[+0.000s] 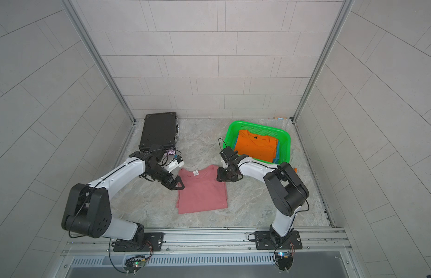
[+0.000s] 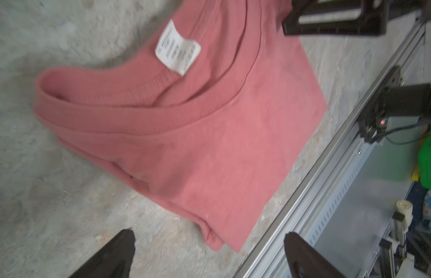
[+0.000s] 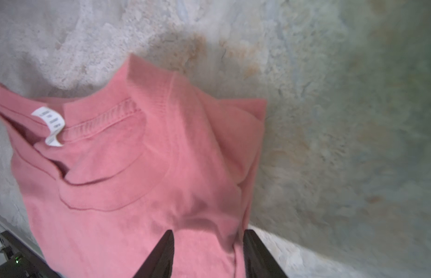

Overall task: Put the folded t-shirts into the basket
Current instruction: Adjust the T-shirt at the center of the board, then pick up the T-shirt from the center of the board.

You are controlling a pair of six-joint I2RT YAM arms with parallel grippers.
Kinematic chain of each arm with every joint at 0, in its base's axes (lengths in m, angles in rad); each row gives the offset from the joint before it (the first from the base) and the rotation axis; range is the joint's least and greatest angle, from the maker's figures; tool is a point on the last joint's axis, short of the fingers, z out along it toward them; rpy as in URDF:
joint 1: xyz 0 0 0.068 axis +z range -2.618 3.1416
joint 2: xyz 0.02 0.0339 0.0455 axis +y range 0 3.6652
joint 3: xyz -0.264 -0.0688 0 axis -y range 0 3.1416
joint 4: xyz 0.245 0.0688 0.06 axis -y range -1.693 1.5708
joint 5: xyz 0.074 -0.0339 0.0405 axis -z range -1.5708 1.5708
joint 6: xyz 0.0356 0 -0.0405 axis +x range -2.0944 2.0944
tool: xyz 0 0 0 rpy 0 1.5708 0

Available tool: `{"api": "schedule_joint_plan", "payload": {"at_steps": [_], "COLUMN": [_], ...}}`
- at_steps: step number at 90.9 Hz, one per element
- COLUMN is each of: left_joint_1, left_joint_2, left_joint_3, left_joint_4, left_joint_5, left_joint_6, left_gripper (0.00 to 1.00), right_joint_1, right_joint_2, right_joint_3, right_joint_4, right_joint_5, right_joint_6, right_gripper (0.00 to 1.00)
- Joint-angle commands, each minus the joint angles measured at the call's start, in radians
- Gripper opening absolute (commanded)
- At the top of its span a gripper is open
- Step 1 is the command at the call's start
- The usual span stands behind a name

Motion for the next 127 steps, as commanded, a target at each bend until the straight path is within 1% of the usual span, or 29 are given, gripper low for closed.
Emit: {"api": "schedule_joint_plan", "payload": {"at_steps": [1,5,10,18,26,35,44,56,79,83,89,91,95,98,107,117,127], "left_joint_1": [-0.003,-0.002,-0.003,-0.002,0.0,-0.002,0.001,0.006,0.035,0.039,0.047,0.05,0.061,0.068,0.093,0.118,0.139], "left_joint_2": [0.006,0.01,0.015,0.022,0.07,0.13,0.165,0.18,0.282,0.29,0.286,0.283,0.271,0.26,0.226,0.225,0.216], "left_joint_3": [-0.033,-0.06,-0.079,-0.087,-0.072,-0.057,-0.043,-0.073,-0.092,-0.091,-0.091,-0.089,-0.087,-0.083,-0.072,-0.054,-0.05], "left_joint_4": [0.136,0.18,0.215,0.246,0.231,0.216,0.205,0.226,0.258,0.258,0.255,0.25,0.238,0.224,0.176,0.16,0.2], "left_joint_5": [0.111,0.128,0.127,0.053,0.022,0.012,0.041,0.084,0.161,0.161,0.138,0.128,0.105,0.086,0.038,0.025,-0.004], "left_joint_6": [-0.243,-0.296,-0.331,-0.364,-0.382,-0.41,-0.432,-0.469,-0.513,-0.517,-0.521,-0.522,-0.52,-0.518,-0.509,-0.506,-0.516], "left_gripper": [0.96,0.96,0.96,0.95,0.95,0.93,0.91,0.89,0.76,0.74,0.74,0.75,0.82,0.84,0.84,0.84,0.84], "right_joint_1": [0.001,-0.008,-0.028,-0.06,-0.073,-0.08,-0.111,-0.14,-0.18,-0.189,-0.199,-0.201,-0.204,-0.203,-0.203,-0.2,-0.2], "right_joint_2": [-0.092,-0.111,-0.129,-0.132,-0.116,-0.089,-0.045,0.01,0.087,0.09,0.09,0.089,0.086,0.079,0.044,-0.006,-0.06], "right_joint_3": [0.011,-0.011,-0.045,-0.102,-0.142,-0.16,-0.177,-0.186,-0.193,-0.205,-0.216,-0.217,-0.218,-0.219,-0.212,-0.165,-0.14], "right_joint_4": [-0.061,-0.057,-0.045,-0.003,0.039,0.058,0.086,0.108,0.186,0.222,0.251,0.253,0.253,0.251,0.224,0.138,0.124], "right_joint_5": [0.018,0.006,-0.037,-0.127,-0.183,-0.211,-0.262,-0.321,-0.432,-0.458,-0.479,-0.482,-0.482,-0.479,-0.441,-0.312,-0.235], "right_joint_6": [-0.006,-0.005,-0.003,0.003,0.021,0.027,0.031,0.022,0.034,0.052,0.073,0.075,0.077,0.077,0.069,0.013,-0.027], "right_gripper": [0.58,0.59,0.62,0.65,0.67,0.69,0.69,0.68,0.62,0.62,0.62,0.62,0.62,0.61,0.6,0.61,0.63]}}
